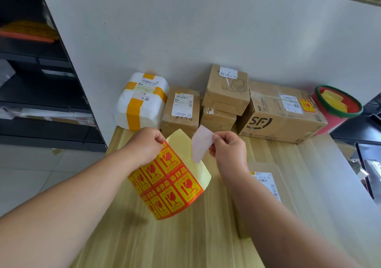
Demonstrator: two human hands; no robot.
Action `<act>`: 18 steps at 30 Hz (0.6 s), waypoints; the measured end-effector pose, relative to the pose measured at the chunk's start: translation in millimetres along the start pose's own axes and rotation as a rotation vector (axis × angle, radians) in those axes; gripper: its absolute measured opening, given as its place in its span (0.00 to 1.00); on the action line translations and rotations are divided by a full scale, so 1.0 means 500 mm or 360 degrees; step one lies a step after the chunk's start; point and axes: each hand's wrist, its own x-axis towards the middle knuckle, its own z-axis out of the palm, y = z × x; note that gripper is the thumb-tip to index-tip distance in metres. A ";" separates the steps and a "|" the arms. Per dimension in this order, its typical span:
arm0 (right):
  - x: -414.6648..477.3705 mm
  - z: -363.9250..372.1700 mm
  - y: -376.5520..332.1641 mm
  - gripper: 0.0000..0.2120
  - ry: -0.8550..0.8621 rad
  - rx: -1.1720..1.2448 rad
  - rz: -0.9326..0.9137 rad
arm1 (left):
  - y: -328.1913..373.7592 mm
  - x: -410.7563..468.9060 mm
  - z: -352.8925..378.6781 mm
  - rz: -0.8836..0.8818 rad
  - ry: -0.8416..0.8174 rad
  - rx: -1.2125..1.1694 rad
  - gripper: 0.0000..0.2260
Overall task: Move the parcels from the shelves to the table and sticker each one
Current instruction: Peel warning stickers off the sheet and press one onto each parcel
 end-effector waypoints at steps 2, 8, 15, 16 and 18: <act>0.012 -0.017 0.006 0.08 0.0066 -0.0012 0.0010 | -0.008 0.011 0.007 -0.0011 -0.0005 0.0102 0.10; 0.038 -0.058 0.032 0.08 0.0180 -0.0132 0.0028 | -0.020 0.047 0.063 -0.0015 -0.0153 0.0329 0.10; 0.045 -0.057 0.075 0.07 0.0107 -0.0291 0.0057 | -0.004 0.080 0.130 0.0039 -0.0180 0.0319 0.15; 0.046 -0.054 0.079 0.07 0.0106 -0.0288 0.0066 | 0.007 0.075 0.134 0.0086 -0.0115 0.0290 0.15; 0.046 -0.050 0.086 0.07 0.0102 -0.0267 0.0082 | 0.032 0.057 0.146 0.0226 -0.0032 0.0114 0.10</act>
